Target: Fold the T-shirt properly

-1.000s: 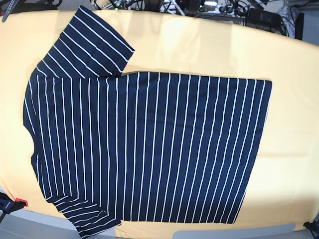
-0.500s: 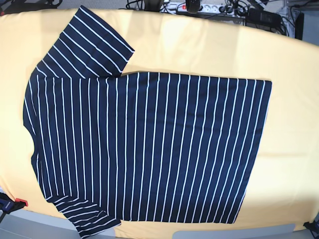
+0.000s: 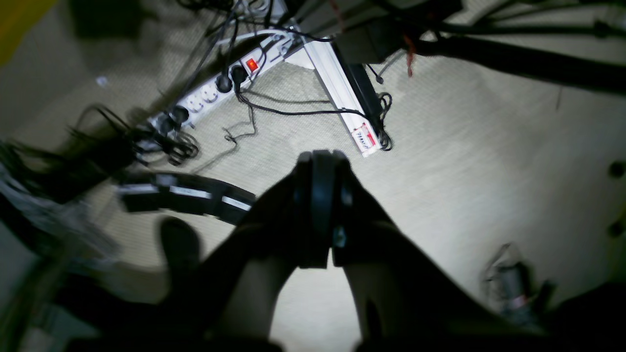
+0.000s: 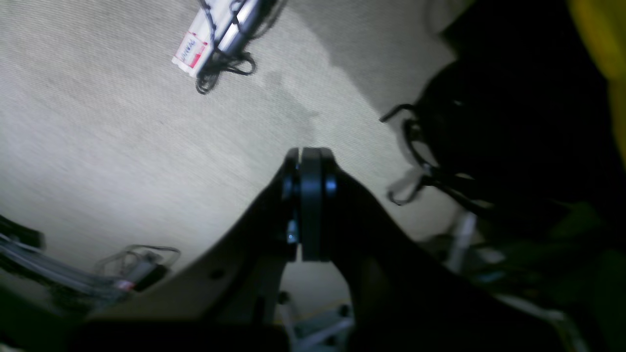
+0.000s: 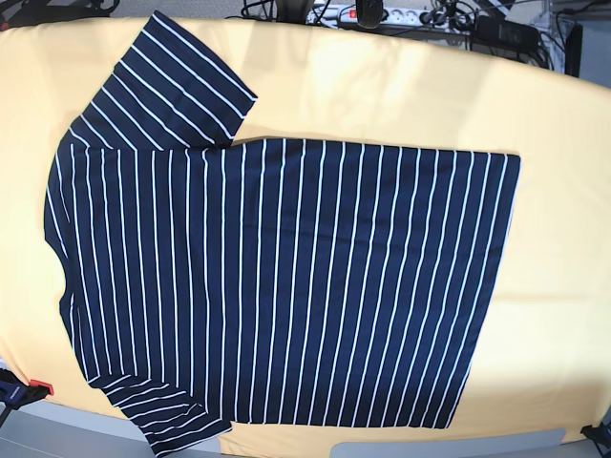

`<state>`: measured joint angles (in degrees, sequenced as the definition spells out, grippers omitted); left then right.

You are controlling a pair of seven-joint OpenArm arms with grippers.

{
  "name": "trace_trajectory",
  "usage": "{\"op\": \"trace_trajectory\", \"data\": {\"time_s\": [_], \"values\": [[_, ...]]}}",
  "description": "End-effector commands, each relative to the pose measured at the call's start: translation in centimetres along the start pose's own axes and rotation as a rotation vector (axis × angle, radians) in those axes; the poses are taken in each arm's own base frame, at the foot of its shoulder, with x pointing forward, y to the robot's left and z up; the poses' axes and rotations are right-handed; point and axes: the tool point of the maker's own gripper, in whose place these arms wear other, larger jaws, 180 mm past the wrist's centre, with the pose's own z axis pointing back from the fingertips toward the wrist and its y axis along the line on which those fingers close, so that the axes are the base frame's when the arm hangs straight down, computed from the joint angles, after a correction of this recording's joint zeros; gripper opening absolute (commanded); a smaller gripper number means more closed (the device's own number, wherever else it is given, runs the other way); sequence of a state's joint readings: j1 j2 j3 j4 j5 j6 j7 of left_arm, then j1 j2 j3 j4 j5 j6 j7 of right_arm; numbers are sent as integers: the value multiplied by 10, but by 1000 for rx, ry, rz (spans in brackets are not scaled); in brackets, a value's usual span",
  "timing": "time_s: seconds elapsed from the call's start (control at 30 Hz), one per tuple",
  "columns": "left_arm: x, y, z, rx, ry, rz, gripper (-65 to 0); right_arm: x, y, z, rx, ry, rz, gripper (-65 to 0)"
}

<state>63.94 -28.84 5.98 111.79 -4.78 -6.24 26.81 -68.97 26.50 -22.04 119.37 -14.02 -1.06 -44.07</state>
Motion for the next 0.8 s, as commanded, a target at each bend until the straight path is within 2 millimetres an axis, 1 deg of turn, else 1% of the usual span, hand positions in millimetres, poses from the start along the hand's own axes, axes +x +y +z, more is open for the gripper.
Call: {"op": "trace_trajectory", "data": {"time_s": [0.0,0.13,0.3,0.43,0.53,0.63,0.77], "values": [[11,-2,11,4,-34,-29,-650,1,-4,12,-25,-13,15,-650],[50,13,43,84,-111,-137,-650,16,-29,40,-138,-62,53,-650],[97,41,81,216,-224,-211,-650,35,-73,66,-355,-115,82,-650],[104,74,94,320,-235,-246,-650,42,-100,80,-523,-127,142,-650],[108,96,104,380,-232,-291,-650,44,-113,89,-609,-134,156,-650],[116,111,113,423,-246,-339,-650,47,-125,96,-673,-158,188,-650],[131,129,127,477,-281,-408,-650,60,-149,119,-846,-223,258,-650]]}}
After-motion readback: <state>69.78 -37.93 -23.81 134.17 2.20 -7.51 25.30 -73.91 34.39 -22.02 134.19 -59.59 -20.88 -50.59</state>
